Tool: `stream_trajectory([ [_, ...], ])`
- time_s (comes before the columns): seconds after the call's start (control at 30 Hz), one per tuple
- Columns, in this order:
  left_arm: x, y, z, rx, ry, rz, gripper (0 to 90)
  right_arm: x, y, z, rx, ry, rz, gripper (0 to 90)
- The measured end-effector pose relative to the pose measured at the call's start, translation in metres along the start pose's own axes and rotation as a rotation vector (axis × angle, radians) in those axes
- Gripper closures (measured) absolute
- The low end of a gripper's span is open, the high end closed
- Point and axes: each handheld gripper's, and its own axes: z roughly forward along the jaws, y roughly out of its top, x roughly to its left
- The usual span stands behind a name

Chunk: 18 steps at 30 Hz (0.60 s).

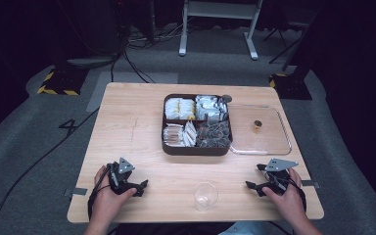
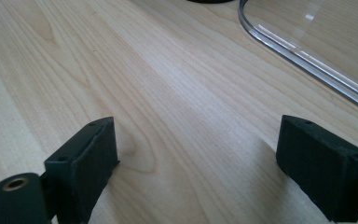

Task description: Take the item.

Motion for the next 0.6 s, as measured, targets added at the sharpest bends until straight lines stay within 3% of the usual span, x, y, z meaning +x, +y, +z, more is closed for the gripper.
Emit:
stream_trajectory([
  [0.4,-0.0024,-0.0018,-0.0017,-0.005,0.013,-0.011,1.4,0.0054,-0.0024,-0.0028,-0.006,-0.034,0.028,15.4],
  [0.6,-0.0032,-0.0034,-0.0099,-0.006,0.018,-0.019,16.4,0.0053,-0.0032,-0.0036,-0.006,-0.03,0.025,15.4],
])
